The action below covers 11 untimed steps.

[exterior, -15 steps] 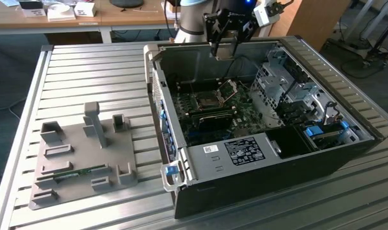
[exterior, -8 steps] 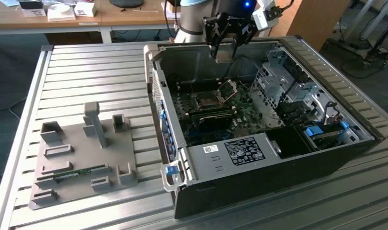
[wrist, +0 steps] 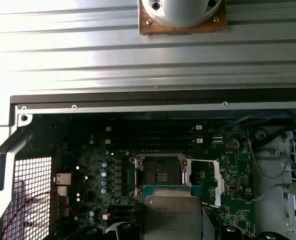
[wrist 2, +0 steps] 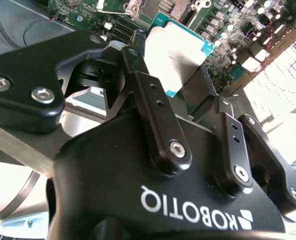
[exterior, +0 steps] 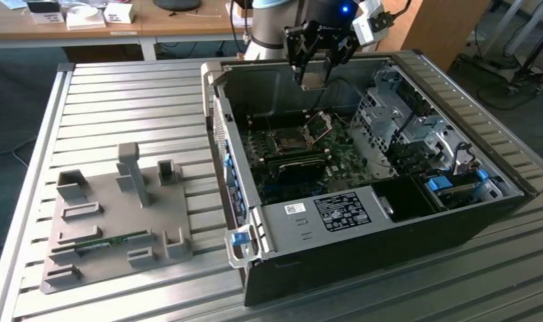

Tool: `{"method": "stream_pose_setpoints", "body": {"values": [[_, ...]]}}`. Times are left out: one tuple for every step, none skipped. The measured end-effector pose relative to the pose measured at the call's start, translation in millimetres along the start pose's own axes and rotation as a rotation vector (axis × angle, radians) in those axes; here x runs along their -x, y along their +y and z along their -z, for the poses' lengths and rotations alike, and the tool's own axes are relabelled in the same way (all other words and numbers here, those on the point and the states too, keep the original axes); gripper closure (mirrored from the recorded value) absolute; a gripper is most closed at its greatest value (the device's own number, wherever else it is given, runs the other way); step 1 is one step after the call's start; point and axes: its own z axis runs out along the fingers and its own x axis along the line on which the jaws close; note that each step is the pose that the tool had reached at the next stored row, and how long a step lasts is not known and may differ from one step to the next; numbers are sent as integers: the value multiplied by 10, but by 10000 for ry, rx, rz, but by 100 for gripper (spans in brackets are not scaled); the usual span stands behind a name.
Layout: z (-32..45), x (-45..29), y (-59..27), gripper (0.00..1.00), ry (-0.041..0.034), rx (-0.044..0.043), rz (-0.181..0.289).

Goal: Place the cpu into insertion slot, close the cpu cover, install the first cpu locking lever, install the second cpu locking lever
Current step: 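Place the cpu into insertion slot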

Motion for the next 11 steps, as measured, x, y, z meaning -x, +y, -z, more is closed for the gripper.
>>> {"method": "stream_pose_setpoints", "body": {"values": [[0, 0, 0, 46, 0, 0, 0], [0, 0, 0, 46, 0, 0, 0], [-1, 0, 0, 46, 0, 0, 0], [-6, 0, 0, 46, -1, 3, 0], [-10, 0, -1, 46, -1, 3, 1], [-15, 0, -2, 46, -3, 1, 0], [-22, 0, -2, 46, -6, 1, 1], [-30, 0, -3, 46, -12, 0, 1], [-37, 0, -3, 46, -16, 1, 2], [-43, 0, -4, 46, -19, 1, 2], [-48, 0, -4, 46, -20, 0, 2]]}}
